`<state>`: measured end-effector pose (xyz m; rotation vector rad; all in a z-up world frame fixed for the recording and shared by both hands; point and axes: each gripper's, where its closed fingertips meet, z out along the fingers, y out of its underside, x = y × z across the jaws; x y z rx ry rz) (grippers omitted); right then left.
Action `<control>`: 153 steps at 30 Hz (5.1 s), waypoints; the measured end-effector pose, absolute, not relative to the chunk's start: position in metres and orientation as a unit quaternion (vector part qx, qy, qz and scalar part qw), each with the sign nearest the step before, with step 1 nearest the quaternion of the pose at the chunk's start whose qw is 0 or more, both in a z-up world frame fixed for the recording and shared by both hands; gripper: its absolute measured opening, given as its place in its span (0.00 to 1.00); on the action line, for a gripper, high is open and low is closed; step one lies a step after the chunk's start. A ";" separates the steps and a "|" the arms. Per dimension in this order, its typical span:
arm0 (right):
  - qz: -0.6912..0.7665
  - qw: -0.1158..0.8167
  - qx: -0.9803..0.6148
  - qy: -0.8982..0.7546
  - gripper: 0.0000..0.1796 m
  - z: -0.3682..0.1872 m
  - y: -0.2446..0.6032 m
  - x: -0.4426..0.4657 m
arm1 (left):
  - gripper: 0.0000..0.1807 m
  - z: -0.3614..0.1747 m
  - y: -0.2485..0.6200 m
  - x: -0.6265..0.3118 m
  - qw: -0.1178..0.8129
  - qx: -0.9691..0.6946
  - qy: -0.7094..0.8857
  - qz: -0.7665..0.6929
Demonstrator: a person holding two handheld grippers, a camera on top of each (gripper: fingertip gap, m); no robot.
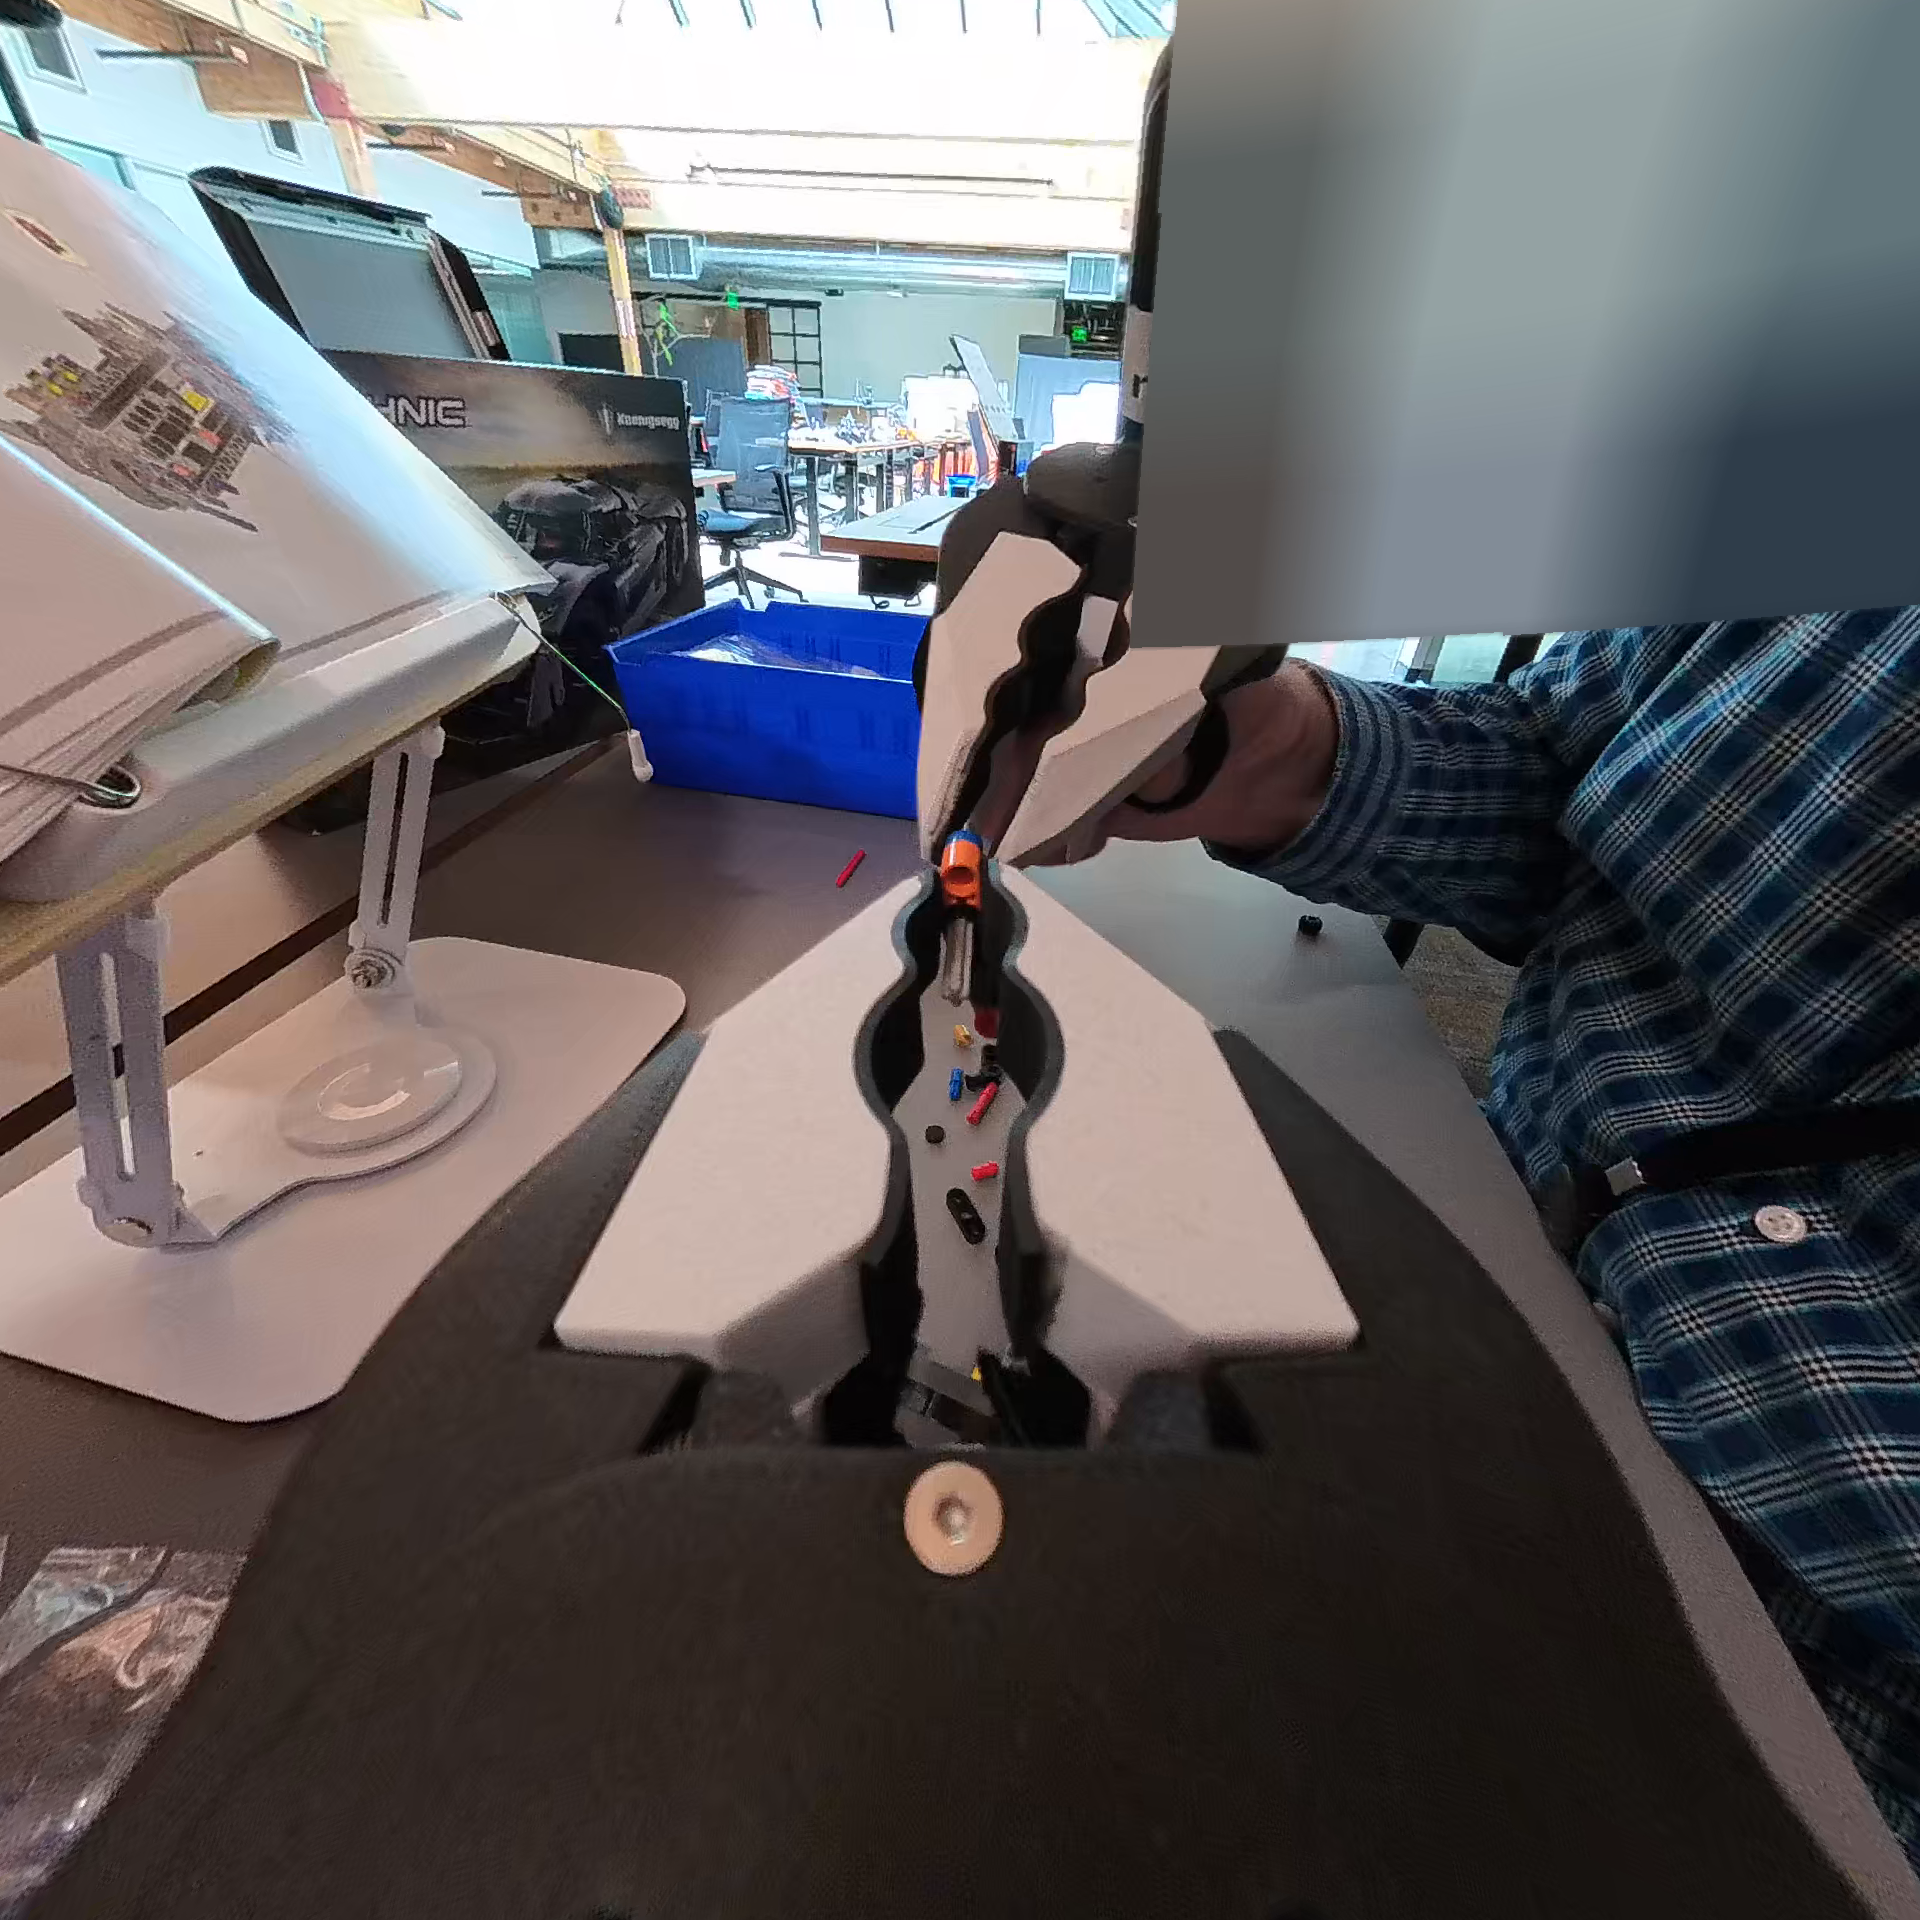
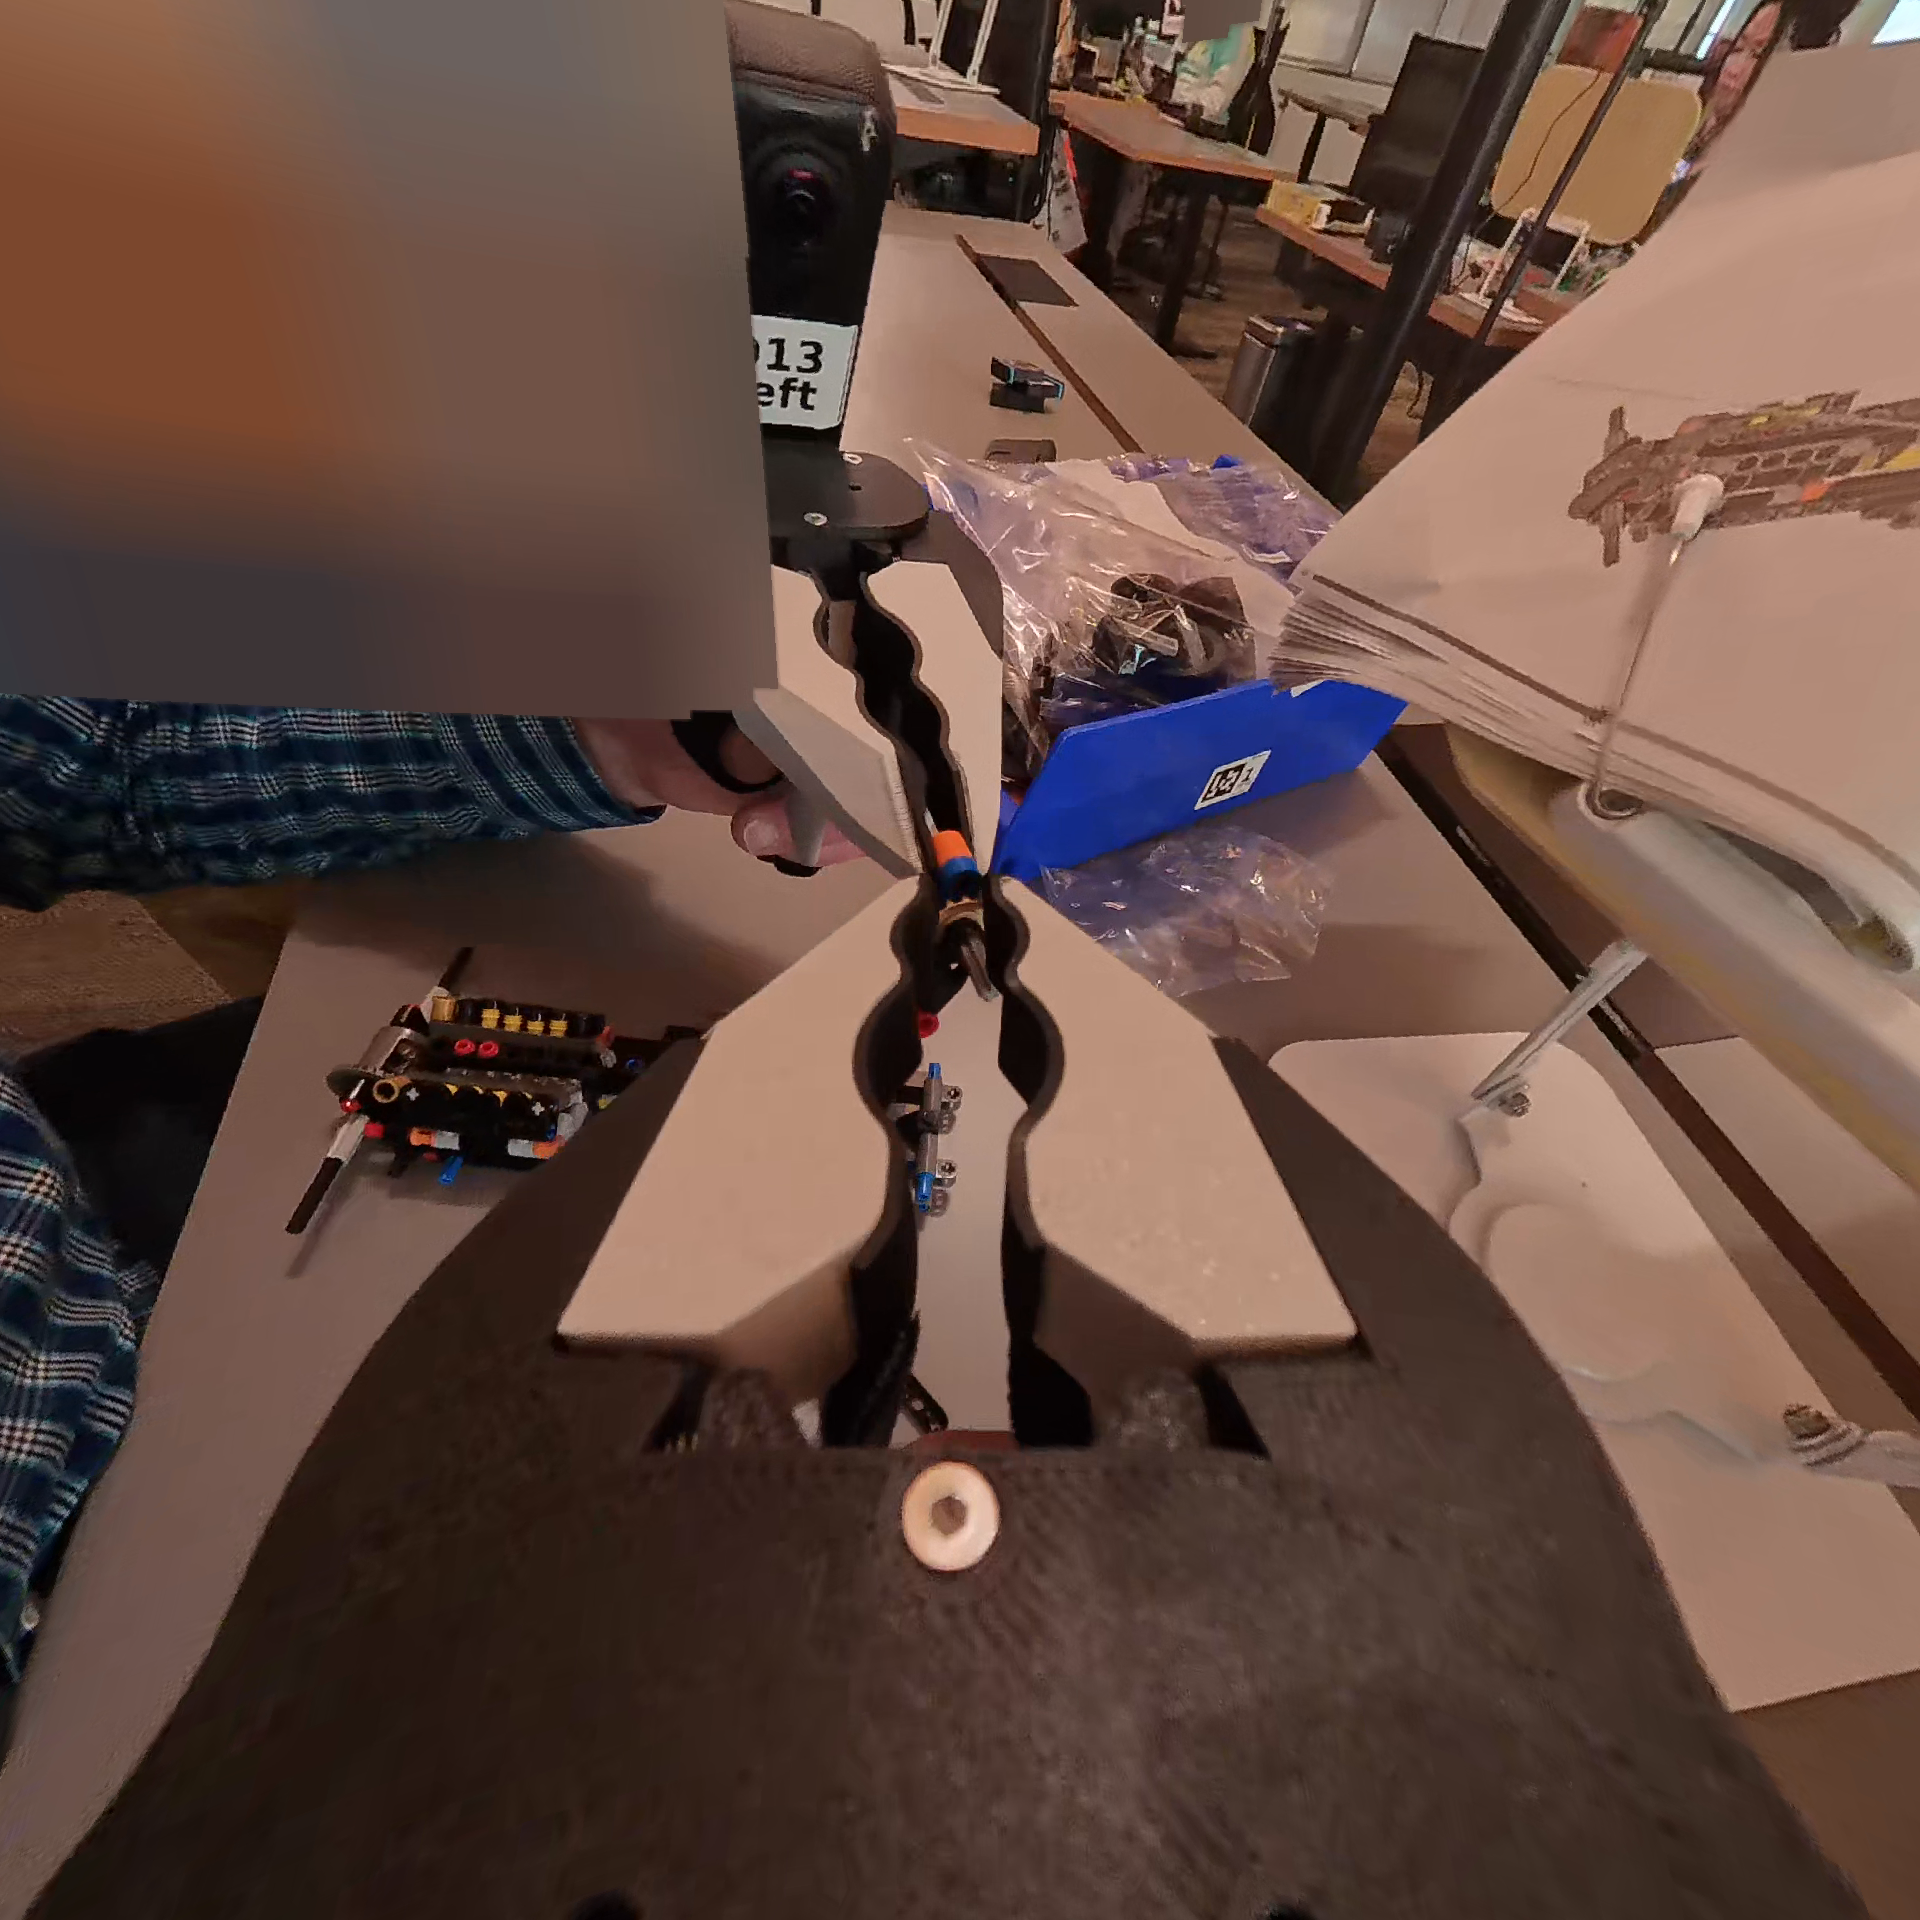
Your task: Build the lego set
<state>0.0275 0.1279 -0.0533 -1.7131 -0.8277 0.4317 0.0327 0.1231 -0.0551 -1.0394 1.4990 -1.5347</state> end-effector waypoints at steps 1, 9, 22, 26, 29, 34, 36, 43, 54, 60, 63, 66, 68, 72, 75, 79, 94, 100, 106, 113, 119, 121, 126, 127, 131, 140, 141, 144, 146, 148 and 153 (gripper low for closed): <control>0.180 0.562 -0.724 -0.356 0.02 -0.053 0.127 0.027 | 0.02 -0.056 0.122 0.033 0.369 -0.405 0.586 -0.597; 0.152 0.555 -0.708 -0.410 0.02 -0.054 0.122 0.024 | 0.03 -0.057 0.118 0.030 0.363 -0.394 0.607 -0.587; 0.123 0.598 -0.655 -0.444 0.01 -0.040 0.117 0.018 | 0.03 -0.045 0.112 0.024 0.296 -0.385 0.563 -0.669; 0.138 0.608 -0.647 -0.440 0.01 -0.036 0.114 0.016 | 0.03 -0.041 0.110 0.022 0.285 -0.379 0.559 -0.680; 0.140 0.611 -0.640 -0.445 0.01 -0.033 0.112 0.015 | 0.03 -0.038 0.108 0.021 0.270 -0.373 0.550 -0.697; 0.164 0.615 -0.633 -0.441 0.01 -0.030 0.110 0.014 | 0.03 -0.035 0.105 0.020 0.263 -0.369 0.548 -0.703; 0.207 0.608 -0.644 -0.415 0.01 -0.031 0.111 0.015 | 0.03 -0.037 0.107 0.021 0.290 -0.373 0.561 -0.680; 0.334 0.590 -0.659 -0.327 0.01 -0.033 0.113 0.019 | 0.03 -0.039 0.109 0.023 0.341 -0.376 0.584 -0.633; 0.459 0.539 -0.681 -0.185 0.00 -0.039 0.122 0.026 | 0.03 -0.047 0.118 0.028 0.414 -0.381 0.611 -0.557; 0.435 0.571 -0.673 -0.178 0.00 -0.034 0.122 0.041 | 0.03 -0.046 0.124 0.028 0.426 -0.384 0.606 -0.551; 0.409 0.568 -0.683 -0.208 0.05 -0.039 0.121 0.038 | 0.03 -0.039 0.128 0.023 0.405 -0.380 0.581 -0.595; 0.383 0.560 -0.697 -0.231 0.12 -0.047 0.123 0.029 | 0.03 -0.040 0.125 0.025 0.395 -0.375 0.577 -0.609; 0.391 0.549 -0.699 -0.237 0.13 -0.050 0.122 0.024 | 0.03 -0.039 0.121 0.026 0.390 -0.369 0.574 -0.619; 0.407 0.535 -0.701 -0.238 0.05 -0.053 0.122 0.019 | 0.02 -0.038 0.121 0.028 0.389 -0.370 0.564 -0.628; 0.484 0.525 -0.676 -0.180 0.05 -0.045 0.126 0.026 | 0.08 -0.038 0.125 0.029 0.382 -0.381 0.554 -0.634; 0.552 0.512 -0.648 -0.116 0.05 -0.045 0.131 0.038 | 0.13 -0.048 0.126 0.034 0.365 -0.398 0.562 -0.627; 0.511 0.527 -0.665 -0.137 0.05 -0.053 0.127 0.037 | 0.05 -0.061 0.119 0.043 0.355 -0.409 0.576 -0.613; 0.476 0.536 -0.679 -0.156 0.05 -0.057 0.124 0.041 | 0.08 -0.064 0.115 0.044 0.348 -0.403 0.580 -0.616; 0.435 0.543 -0.696 -0.178 0.05 -0.064 0.121 0.044 | 0.10 -0.069 0.115 0.047 0.345 -0.406 0.584 -0.612; 0.424 0.544 -0.700 -0.185 0.05 -0.070 0.123 0.040 | 0.11 -0.072 0.114 0.049 0.341 -0.411 0.581 -0.615; 0.412 0.547 -0.703 -0.193 0.05 -0.071 0.124 0.038 | 0.10 -0.073 0.115 0.047 0.340 -0.412 0.586 -0.610; 0.407 0.547 -0.705 -0.197 0.05 -0.072 0.124 0.038 | 0.09 -0.073 0.115 0.046 0.342 -0.411 0.590 -0.605; 0.398 0.547 -0.707 -0.204 0.05 -0.073 0.123 0.037 | 0.09 -0.075 0.114 0.044 0.338 -0.411 0.597 -0.601; 0.394 0.547 -0.709 -0.206 0.05 -0.073 0.123 0.036 | 0.09 -0.076 0.114 0.044 0.338 -0.412 0.598 -0.599; 0.370 0.550 -0.717 -0.217 0.05 -0.074 0.124 0.036 | 0.09 -0.077 0.114 0.043 0.334 -0.414 0.604 -0.594; 0.163 0.556 -0.762 -0.288 0.05 -0.085 0.132 0.045 | 0.15 -0.075 0.126 0.043 0.383 -0.420 0.610 -0.552; 0.136 0.553 -0.764 -0.302 0.05 -0.086 0.132 0.045 | 0.15 -0.075 0.126 0.043 0.393 -0.418 0.615 -0.542; 0.099 0.549 -0.766 -0.319 0.05 -0.085 0.131 0.043 | 0.14 -0.075 0.128 0.045 0.431 -0.410 0.627 -0.504; 0.078 0.546 -0.766 -0.331 0.05 -0.085 0.130 0.043 | 0.13 -0.079 0.127 0.046 0.452 -0.403 0.644 -0.467; 0.049 0.541 -0.764 -0.348 0.05 -0.087 0.130 0.043 | 0.12 -0.079 0.126 0.046 0.481 -0.386 0.657 -0.433; -0.010 0.541 -0.748 -0.383 0.04 -0.085 0.129 0.044 | 0.07 -0.081 0.126 0.046 0.539 -0.349 0.687 -0.340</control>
